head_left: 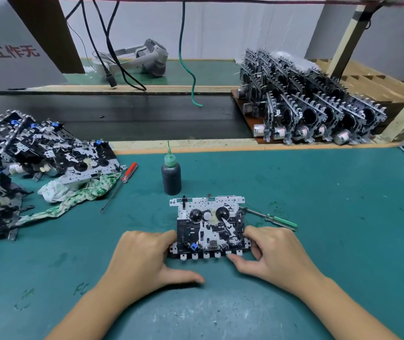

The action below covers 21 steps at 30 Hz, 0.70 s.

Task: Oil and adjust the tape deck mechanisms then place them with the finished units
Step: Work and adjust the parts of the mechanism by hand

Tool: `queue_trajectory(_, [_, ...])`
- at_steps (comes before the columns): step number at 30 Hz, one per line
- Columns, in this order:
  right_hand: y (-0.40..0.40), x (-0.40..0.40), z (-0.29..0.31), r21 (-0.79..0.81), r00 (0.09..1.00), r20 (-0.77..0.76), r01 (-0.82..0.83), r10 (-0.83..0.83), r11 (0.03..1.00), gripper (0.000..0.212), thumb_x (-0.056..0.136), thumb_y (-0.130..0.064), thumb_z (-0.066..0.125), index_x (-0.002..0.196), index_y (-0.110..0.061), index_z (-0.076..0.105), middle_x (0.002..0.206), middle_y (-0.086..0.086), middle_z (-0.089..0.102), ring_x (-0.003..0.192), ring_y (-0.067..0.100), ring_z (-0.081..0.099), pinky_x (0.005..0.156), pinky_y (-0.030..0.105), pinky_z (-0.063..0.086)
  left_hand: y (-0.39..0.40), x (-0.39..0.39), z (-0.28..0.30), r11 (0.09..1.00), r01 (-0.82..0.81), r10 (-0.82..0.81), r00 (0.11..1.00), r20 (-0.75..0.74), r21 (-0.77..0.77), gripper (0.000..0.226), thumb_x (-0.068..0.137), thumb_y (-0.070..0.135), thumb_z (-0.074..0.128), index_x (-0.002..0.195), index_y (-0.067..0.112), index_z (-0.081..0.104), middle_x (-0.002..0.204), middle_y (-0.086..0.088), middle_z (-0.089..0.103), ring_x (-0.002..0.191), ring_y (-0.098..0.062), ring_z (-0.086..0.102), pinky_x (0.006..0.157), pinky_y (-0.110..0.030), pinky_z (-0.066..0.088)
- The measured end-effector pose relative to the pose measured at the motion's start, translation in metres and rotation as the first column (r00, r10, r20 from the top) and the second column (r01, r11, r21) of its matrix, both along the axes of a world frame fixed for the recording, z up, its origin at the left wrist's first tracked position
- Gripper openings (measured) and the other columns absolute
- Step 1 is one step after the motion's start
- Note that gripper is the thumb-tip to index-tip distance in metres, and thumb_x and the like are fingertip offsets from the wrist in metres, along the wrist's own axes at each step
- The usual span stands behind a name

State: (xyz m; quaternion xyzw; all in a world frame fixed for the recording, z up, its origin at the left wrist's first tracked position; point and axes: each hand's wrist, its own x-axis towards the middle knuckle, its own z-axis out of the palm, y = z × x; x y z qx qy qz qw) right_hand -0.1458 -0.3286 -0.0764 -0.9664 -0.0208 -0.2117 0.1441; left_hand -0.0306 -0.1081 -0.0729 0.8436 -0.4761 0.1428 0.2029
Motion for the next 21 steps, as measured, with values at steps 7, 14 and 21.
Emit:
queue_trajectory(7, [-0.002,-0.001,0.004,0.157,0.993,-0.118,0.013,0.006,0.988,0.047,0.072,-0.06,0.055,0.063,-0.014,0.049,0.047,-0.015,0.041,0.045,0.004,0.036,0.048,0.019,0.031,-0.003,-0.005,-0.002,0.996,-0.085,0.084,0.996,-0.028,-0.034,0.065,0.061,0.081,0.044,0.048,0.018,0.047,0.035,0.002,0.045,0.033,-0.019,0.049,0.033,-0.023,0.038])
queue_trajectory(14, [0.008,-0.003,0.009,0.498,0.995,-0.049,-0.05,0.086,0.866,0.032,0.078,-0.053,0.055,0.066,-0.028,0.039,0.045,-0.01,0.035,0.044,0.004,0.03,0.048,0.011,0.023,0.0,-0.006,0.003,0.985,-0.103,0.097,0.994,-0.049,-0.139,0.071,0.078,0.084,0.026,0.044,0.021,0.038,0.033,0.002,0.036,0.032,-0.018,0.039,0.038,-0.015,0.027])
queue_trajectory(21, [0.006,-0.005,0.011,0.459,0.995,-0.088,-0.01,0.056,0.888,0.029,0.079,-0.055,0.051,0.066,-0.034,0.037,0.047,-0.013,0.039,0.046,0.005,0.034,0.049,0.013,0.024,0.0,-0.008,0.001,0.98,-0.135,0.124,0.989,-0.081,-0.143,0.069,0.07,0.079,0.044,0.044,0.015,0.039,0.033,0.004,0.035,0.034,-0.016,0.035,0.037,-0.017,0.032])
